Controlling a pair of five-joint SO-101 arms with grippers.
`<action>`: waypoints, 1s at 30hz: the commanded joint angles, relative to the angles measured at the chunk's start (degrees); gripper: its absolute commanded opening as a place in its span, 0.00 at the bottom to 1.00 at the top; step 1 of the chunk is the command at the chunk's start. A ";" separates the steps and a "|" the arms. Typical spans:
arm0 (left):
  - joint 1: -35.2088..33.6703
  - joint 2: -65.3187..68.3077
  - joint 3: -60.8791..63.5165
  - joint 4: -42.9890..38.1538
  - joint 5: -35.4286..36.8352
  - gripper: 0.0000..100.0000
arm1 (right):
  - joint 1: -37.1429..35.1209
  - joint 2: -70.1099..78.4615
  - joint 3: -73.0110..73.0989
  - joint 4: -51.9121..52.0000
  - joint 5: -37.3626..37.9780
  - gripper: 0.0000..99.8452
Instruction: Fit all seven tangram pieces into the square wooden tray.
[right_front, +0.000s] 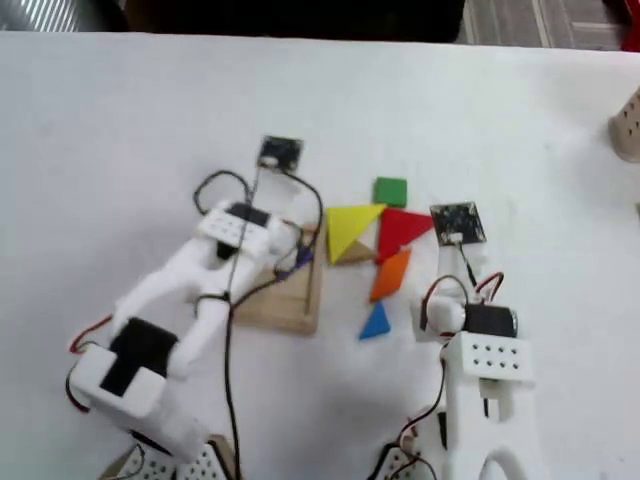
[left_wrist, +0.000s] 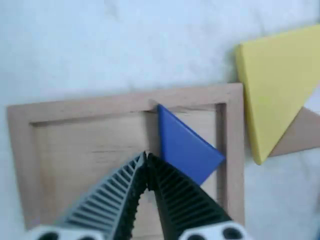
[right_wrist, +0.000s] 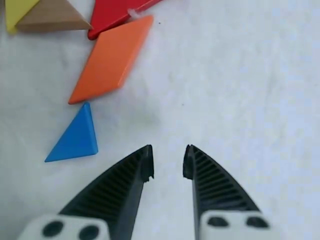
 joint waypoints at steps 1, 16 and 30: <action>5.41 1.01 -0.26 1.14 0.62 0.02 | 0.48 -1.19 -0.35 -0.92 1.05 0.10; 9.01 -5.32 -0.18 9.23 0.70 0.02 | 0.40 -1.19 -0.35 -0.92 1.05 0.10; 13.85 -5.23 5.45 -3.69 0.70 0.02 | 0.40 -1.19 -0.35 -0.92 1.05 0.10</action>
